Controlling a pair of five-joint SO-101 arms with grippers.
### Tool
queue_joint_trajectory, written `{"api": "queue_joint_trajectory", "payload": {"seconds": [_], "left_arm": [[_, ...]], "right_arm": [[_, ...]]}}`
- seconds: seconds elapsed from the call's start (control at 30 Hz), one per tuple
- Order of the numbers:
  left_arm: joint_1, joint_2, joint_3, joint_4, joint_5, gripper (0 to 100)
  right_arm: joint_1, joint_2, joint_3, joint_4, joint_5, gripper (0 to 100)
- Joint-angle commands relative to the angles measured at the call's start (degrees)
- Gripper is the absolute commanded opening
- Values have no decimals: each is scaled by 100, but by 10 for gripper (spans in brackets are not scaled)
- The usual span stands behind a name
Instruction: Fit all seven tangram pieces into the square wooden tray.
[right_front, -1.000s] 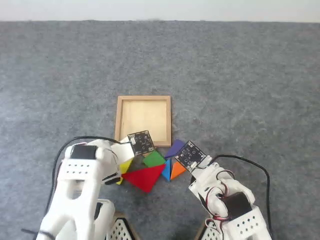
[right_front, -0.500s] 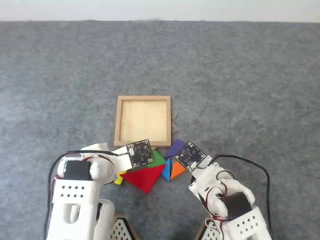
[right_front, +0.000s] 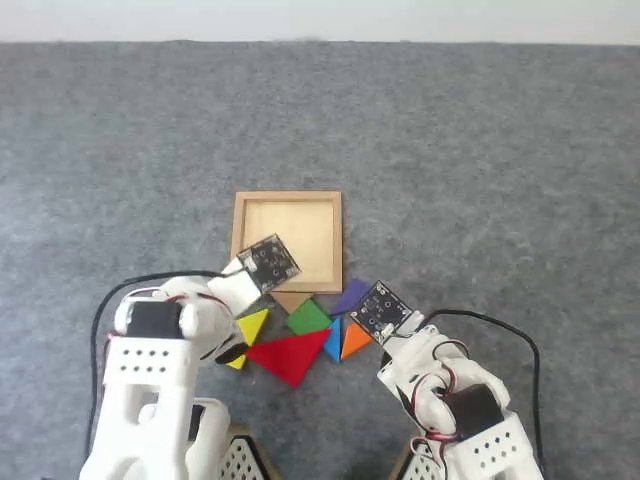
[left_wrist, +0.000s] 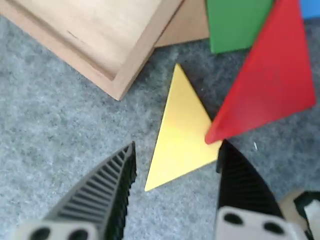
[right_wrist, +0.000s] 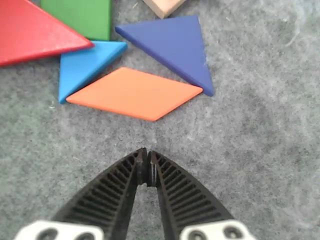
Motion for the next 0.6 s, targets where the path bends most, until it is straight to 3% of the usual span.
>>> {"api": "queue_joint_trajectory", "payload": {"seconds": [0.0, 0.13, 0.37, 0.47, 0.57], "left_arm": [[-18, 334, -75, -475, 633, 254], [-422, 413, -40, -853, 1635, 254], [-1582, 237, 303, -1231, 1662, 248], [-2040, 246, 681, -1793, 1626, 197], [-2215, 246, 620, -1758, 1635, 143]], "right_arm": [[-40, -110, 97, 13, -53, 8], [-40, -110, 97, 13, -53, 8], [-40, -110, 97, 13, -53, 8], [-66, -110, 97, 13, -88, 8], [-66, -101, 97, 13, -88, 9]]}}
